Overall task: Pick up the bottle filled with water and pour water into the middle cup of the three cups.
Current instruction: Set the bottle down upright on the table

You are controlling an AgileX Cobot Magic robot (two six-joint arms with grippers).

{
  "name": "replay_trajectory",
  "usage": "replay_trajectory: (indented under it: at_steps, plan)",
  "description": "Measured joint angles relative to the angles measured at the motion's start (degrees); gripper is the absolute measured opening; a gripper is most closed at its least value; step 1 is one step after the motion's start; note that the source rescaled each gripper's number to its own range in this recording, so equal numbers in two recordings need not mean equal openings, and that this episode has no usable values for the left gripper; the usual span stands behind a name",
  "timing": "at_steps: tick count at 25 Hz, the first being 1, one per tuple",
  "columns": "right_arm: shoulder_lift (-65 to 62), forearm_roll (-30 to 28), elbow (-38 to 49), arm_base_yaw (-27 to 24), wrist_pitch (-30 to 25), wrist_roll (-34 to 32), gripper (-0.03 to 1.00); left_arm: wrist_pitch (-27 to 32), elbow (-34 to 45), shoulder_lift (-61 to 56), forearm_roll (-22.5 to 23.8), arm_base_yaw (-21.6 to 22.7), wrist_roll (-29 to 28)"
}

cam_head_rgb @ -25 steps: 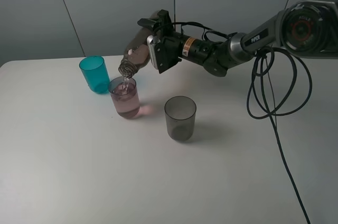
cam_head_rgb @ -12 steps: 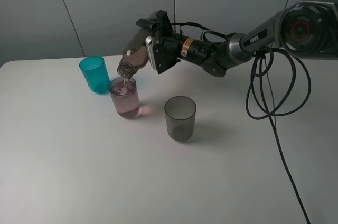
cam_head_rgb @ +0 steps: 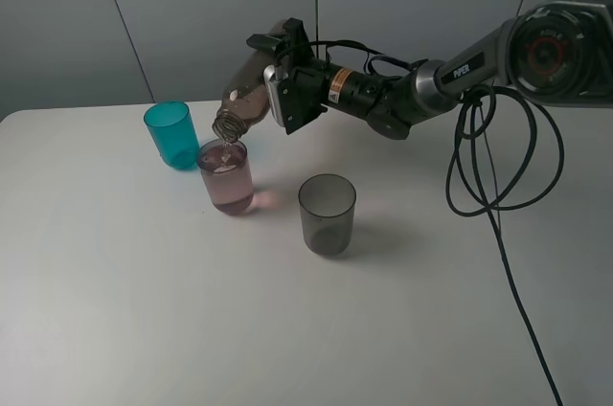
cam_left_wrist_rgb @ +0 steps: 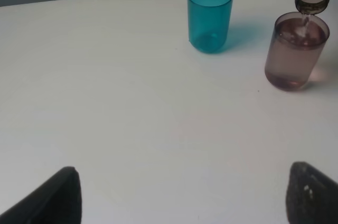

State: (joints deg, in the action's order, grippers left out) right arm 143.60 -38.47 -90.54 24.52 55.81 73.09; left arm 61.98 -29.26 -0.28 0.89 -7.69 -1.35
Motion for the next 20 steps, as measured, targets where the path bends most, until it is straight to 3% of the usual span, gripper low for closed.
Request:
replay_trajectory:
  at_steps: [6,14,18,20]
  plan:
    - [0.0,0.1,0.0,0.0,0.0,-1.11,0.0,0.0,0.0,0.0,0.0,0.0,0.0]
    - [0.0,1.99,0.49,0.0,1.03,-10.21,0.0,0.0,0.0,0.0,0.0,0.0,0.0]
    - [-0.08,3.6,2.02,0.0,1.27,-18.25,0.0,0.0,0.0,0.0,0.0,0.0,0.0]
    - [-0.08,4.95,2.18,0.0,1.27,-25.25,0.0,0.0,0.0,0.0,0.0,0.0,0.0]
